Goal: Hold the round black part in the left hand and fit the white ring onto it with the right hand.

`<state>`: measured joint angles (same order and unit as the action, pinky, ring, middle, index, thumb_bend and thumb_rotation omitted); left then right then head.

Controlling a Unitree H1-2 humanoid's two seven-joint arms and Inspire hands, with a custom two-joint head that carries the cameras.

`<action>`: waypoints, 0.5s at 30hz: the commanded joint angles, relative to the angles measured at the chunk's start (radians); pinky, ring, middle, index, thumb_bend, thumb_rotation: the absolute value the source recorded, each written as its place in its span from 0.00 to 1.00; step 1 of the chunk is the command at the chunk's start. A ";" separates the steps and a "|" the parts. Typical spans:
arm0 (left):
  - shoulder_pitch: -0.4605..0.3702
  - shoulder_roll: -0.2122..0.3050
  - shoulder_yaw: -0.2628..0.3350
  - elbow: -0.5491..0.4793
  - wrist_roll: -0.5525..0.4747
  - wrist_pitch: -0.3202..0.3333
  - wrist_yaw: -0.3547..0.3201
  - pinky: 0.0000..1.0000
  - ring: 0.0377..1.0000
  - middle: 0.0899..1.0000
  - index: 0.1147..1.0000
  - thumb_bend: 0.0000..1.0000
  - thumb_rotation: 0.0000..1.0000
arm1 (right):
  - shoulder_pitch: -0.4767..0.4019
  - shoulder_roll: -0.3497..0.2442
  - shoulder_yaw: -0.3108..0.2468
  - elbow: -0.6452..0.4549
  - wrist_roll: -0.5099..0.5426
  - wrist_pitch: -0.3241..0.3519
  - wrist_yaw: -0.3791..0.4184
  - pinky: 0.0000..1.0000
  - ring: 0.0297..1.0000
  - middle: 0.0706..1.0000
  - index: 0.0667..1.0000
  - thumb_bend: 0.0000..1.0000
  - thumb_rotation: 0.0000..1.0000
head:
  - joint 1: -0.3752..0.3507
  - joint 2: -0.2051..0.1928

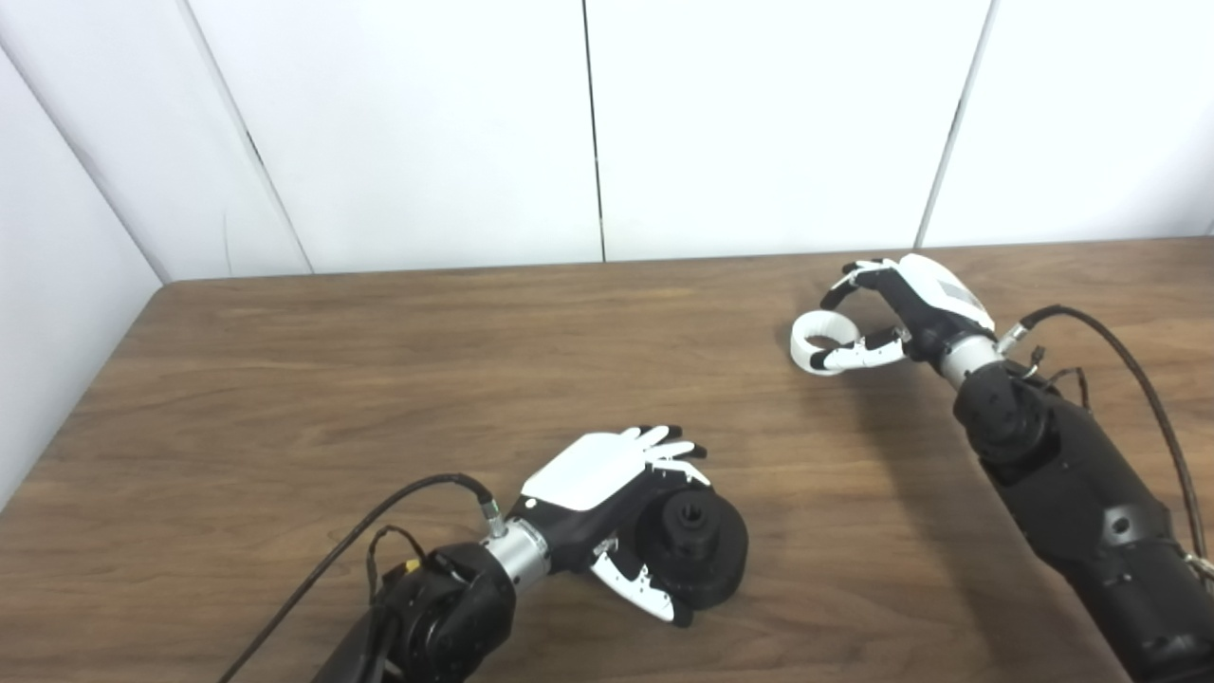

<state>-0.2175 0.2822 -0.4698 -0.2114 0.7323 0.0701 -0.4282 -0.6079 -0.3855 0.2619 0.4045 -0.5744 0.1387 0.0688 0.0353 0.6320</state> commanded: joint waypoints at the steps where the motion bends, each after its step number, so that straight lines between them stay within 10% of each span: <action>1: -0.007 0.011 0.003 -0.005 0.012 0.002 -0.011 1.00 1.00 0.93 0.66 0.91 0.29 | -0.036 -0.015 -0.017 -0.050 -0.002 -0.023 -0.020 0.87 0.96 0.89 0.62 0.72 0.28 | 0.000 -0.001; 15: -0.011 0.010 0.003 0.002 0.015 0.005 -0.014 1.00 1.00 0.93 0.66 0.92 0.29 | -0.023 -0.026 -0.020 -0.112 -0.013 0.003 0.000 0.87 0.96 0.88 0.61 0.71 0.28 | -0.004 -0.002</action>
<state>-0.2175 0.2822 -0.4692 -0.2112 0.7324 0.0689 -0.4290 -0.5920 -0.3921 0.2563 0.3318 -0.5775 0.1442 0.0748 0.0307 0.6289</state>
